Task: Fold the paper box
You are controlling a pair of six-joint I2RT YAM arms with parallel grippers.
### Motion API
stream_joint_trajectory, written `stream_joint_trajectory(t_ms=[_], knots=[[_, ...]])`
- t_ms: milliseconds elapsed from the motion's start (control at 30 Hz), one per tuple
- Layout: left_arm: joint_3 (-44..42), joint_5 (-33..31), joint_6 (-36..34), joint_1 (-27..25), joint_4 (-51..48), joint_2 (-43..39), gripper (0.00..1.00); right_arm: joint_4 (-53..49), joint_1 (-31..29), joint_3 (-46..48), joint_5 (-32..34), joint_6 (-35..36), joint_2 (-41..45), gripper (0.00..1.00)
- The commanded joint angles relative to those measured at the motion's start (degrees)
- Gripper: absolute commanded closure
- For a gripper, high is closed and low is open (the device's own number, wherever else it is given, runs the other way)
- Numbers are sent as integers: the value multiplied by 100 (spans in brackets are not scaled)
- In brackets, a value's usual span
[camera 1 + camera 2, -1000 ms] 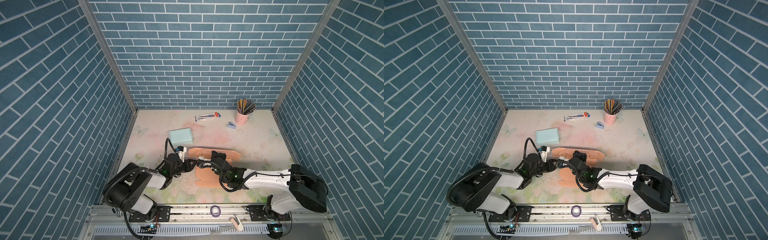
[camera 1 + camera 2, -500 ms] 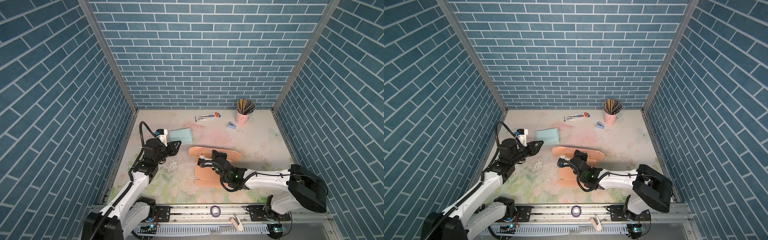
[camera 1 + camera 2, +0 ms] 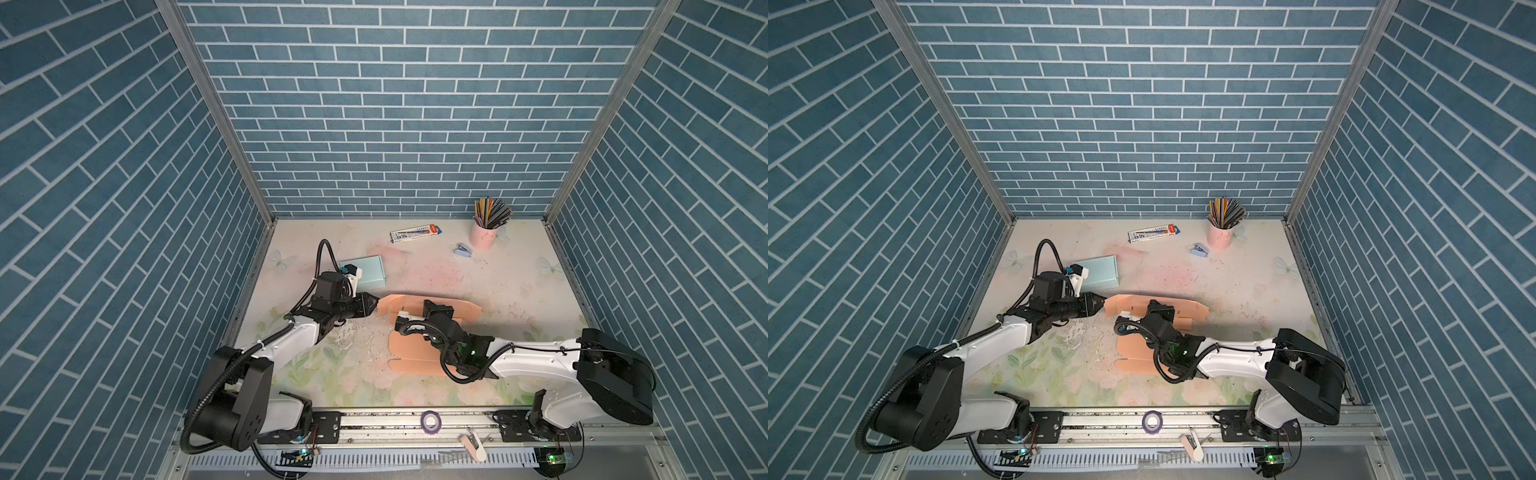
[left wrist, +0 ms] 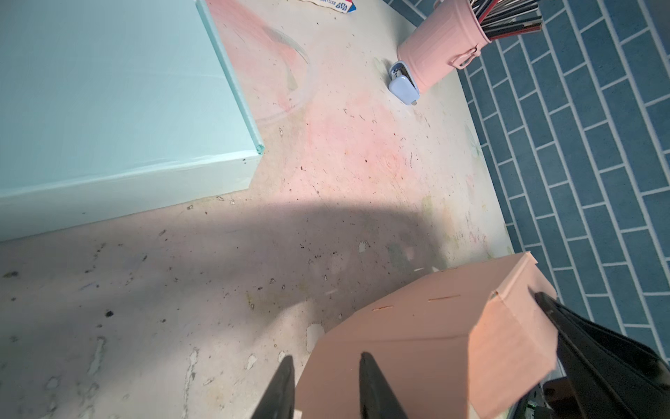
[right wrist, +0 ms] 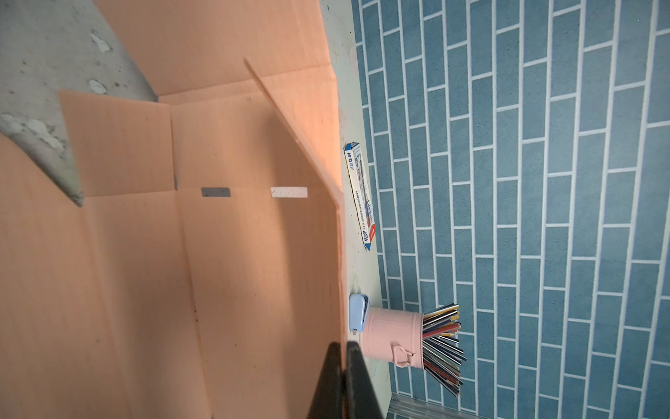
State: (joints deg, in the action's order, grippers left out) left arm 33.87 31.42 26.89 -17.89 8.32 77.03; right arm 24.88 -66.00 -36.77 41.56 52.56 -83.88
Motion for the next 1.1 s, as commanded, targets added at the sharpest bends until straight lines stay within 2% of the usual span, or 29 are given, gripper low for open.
stream_joint_trajectory(t_ms=[0, 400, 833, 933, 1067], knots=[[41, 130, -195, -83, 215, 103, 67, 93, -18, -28, -86, 55, 64, 100], [-687, 200, -224, -625, 810, -404, 62, 58, -32, -86, -212, 86, -22, 100], [-1398, 201, -49, -815, 1795, -285, 60, 705, -321, 1, 12, 784, -400, 100], [-1455, 73, -147, -817, 1693, -341, 56, 897, -388, 54, 39, 929, -519, 100], [-1507, -214, -383, -819, 1546, -298, 45, 1014, -457, 81, 47, 1021, -629, 100]])
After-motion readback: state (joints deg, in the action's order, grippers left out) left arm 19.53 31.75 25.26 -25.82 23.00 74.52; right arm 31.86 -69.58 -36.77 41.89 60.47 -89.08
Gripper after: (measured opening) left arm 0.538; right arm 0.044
